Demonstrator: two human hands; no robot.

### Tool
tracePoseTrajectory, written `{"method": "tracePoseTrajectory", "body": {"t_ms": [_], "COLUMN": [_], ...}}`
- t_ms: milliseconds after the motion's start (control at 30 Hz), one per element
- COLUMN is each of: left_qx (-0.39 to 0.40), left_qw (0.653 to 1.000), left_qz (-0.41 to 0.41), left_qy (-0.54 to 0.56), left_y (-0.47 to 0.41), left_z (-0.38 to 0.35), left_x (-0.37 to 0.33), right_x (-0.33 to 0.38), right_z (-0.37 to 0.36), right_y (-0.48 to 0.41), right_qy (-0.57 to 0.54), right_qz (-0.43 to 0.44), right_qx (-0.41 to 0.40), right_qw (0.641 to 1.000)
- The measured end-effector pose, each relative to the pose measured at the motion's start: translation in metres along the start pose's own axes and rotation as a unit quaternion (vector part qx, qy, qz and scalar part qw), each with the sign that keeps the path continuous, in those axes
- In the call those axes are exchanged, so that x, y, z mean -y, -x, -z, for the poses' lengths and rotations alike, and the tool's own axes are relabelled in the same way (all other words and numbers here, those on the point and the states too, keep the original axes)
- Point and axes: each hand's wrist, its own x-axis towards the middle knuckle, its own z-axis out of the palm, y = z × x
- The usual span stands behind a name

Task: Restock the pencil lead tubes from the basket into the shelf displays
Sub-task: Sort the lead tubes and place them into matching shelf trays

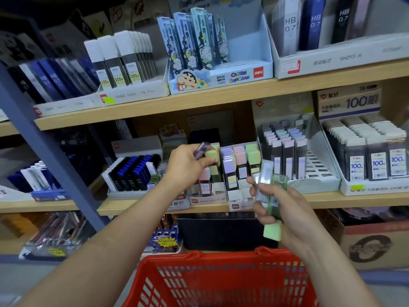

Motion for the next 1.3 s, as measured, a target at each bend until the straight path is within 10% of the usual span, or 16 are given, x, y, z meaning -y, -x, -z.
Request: {"method": "tracePoseTrajectory", "body": {"t_ms": [1000, 1300], "left_qx": [0.075, 0.079], "left_qw": [0.971, 0.990], "left_qz": [-0.060, -0.019], "left_qy": [-0.218, -0.118], "left_y": [-0.036, -0.035], "left_z": [0.002, 0.007], "left_x": [-0.013, -0.011], "right_x": [-0.003, -0.005], "right_z": [-0.003, -0.014], "right_y": [-0.003, 0.000], "right_qy": [0.000, 0.016], "right_qz": [-0.020, -0.046], "right_qx": [-0.010, 0.025], "right_qw": [1.000, 0.999]}}
